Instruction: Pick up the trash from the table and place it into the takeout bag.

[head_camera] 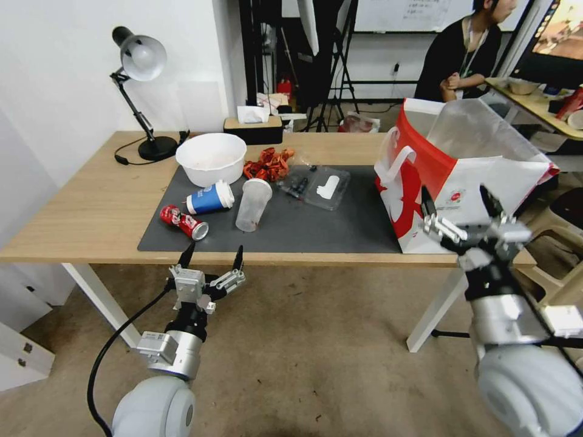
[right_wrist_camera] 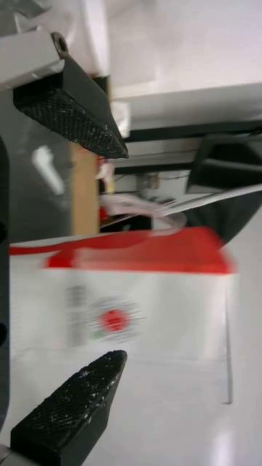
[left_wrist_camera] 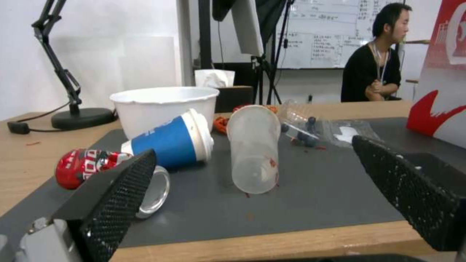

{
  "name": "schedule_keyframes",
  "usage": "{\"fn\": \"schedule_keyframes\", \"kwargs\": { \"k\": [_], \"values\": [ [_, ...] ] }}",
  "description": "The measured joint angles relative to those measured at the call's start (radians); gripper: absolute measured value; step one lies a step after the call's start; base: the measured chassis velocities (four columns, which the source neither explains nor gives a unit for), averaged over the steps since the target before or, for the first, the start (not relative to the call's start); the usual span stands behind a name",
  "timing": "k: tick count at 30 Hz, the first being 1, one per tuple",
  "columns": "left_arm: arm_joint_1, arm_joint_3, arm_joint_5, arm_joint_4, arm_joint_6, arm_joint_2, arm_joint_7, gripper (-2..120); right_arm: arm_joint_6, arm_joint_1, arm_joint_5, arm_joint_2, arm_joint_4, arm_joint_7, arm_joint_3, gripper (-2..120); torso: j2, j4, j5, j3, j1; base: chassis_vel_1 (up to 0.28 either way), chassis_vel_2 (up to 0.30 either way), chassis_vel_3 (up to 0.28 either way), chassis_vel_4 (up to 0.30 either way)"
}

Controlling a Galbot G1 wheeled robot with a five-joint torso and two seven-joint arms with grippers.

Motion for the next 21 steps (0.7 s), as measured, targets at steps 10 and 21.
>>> {"fn": "schedule_keyframes", "kwargs": {
  "k": [10,21],
  "values": [
    [-0.009,-0.005,0.001,0.023,-0.001,0.017,-0.001,100,0.059,0.003,-0.043,0.065,-0.186,0.005,-0.105,98,0.000,0.0002,0.0001,0.000,0.000,0.000,0.000,0.000,0.000],
    [-0.041,-0.007,-0.013,0.051,-0.001,0.039,-0.001,100,0.047,0.036,-0.047,0.077,-0.223,0.012,-0.147,98,0.000,0.0002,0.0000,0.000,0.000,0.000,0.000,0.000,0.000]
  ]
}}
